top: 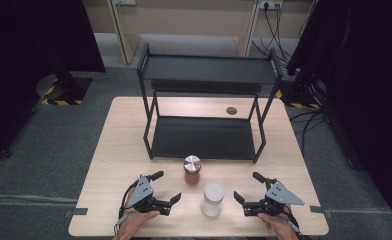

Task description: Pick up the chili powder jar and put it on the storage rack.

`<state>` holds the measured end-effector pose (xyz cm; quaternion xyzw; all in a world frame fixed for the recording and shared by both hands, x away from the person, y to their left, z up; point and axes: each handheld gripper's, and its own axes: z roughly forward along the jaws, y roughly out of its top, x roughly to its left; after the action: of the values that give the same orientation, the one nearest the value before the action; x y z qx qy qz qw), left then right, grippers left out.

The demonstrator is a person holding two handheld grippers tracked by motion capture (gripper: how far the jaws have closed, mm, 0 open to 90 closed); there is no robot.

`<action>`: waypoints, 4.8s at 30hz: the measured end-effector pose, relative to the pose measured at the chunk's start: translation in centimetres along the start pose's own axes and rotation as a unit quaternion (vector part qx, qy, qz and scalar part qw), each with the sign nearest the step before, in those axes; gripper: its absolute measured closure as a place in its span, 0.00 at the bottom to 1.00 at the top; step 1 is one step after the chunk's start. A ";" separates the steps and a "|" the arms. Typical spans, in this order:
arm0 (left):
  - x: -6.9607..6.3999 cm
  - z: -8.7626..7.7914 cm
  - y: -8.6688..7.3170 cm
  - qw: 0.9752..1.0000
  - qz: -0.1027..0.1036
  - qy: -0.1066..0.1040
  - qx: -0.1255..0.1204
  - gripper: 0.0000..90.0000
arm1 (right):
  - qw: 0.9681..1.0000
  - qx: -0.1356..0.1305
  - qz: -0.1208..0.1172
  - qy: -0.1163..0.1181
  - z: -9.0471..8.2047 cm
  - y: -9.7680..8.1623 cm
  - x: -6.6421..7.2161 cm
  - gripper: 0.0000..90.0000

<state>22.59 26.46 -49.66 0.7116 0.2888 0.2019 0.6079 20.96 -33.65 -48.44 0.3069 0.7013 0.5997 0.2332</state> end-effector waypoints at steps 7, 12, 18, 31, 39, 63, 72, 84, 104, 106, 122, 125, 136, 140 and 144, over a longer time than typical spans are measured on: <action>-0.1 0.0 0.0 1.000 0.001 0.003 -0.002 0.01 | 1.000 -0.004 0.005 0.001 -0.1 -0.1 -0.1 0.01; -0.1 0.0 -0.1 1.000 0.000 0.003 -0.003 0.01 | 1.000 -0.007 0.009 -0.001 -0.2 -0.2 0.0 0.01; -0.3 -0.2 -0.1 1.000 0.001 0.001 -0.007 0.00 | 1.000 -0.008 0.013 -0.001 -0.3 -0.1 0.0 0.01; -0.2 -0.1 -0.1 1.000 -0.008 0.002 -0.009 0.00 | 1.000 -0.011 0.020 -0.003 -0.4 -0.1 0.0 0.01; -0.2 0.3 0.1 1.000 -0.013 0.008 -0.009 0.00 | 1.000 -0.011 0.023 -0.001 -0.2 -0.2 0.0 0.01; 0.5 3.9 1.6 1.000 -0.001 0.008 0.008 0.00 | 0.999 -0.013 0.030 -0.001 -0.2 -0.2 -0.1 0.01; 0.6 5.4 2.0 1.000 0.014 -0.001 0.020 0.01 | 0.999 -0.013 0.034 -0.001 -0.3 -0.2 -0.1 0.01; 0.5 6.7 2.2 1.000 0.013 0.002 0.026 0.02 | 0.999 -0.014 0.037 -0.001 -0.3 -0.3 -0.1 0.01; 1.1 9.3 3.1 0.998 0.018 -0.006 0.066 0.33 | 0.999 -0.015 0.040 0.001 -0.4 -0.2 -0.1 0.01; 1.0 9.2 3.3 0.997 0.026 -0.004 0.070 0.33 | 0.999 -0.014 0.043 0.002 -0.4 -0.2 -0.2 0.01; 0.9 8.2 4.3 0.998 0.023 -0.008 0.053 0.34 | 0.999 -0.016 0.041 0.008 -0.4 -0.2 0.0 0.01; 0.8 8.0 4.8 0.998 0.026 -0.006 0.054 0.34 | 0.999 -0.017 0.042 0.007 -0.4 -0.2 -0.1 0.01; 0.7 7.4 6.7 0.998 0.022 -0.010 0.053 0.34 | 0.999 -0.017 0.043 0.009 -0.4 -0.2 0.0 0.01; 0.9 7.1 7.5 0.999 0.015 -0.007 0.045 0.34 | 0.999 -0.017 0.043 0.009 -0.4 -0.2 -0.1 0.01; 1.2 6.8 8.3 0.999 0.015 -0.002 0.037 0.34 | 0.999 -0.016 0.043 0.009 -0.3 -0.2 -0.1 0.01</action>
<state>29.21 21.35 -42.80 0.7383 0.2844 0.1982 0.5785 20.75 -33.95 -48.57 0.3278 0.6794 0.6235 0.2055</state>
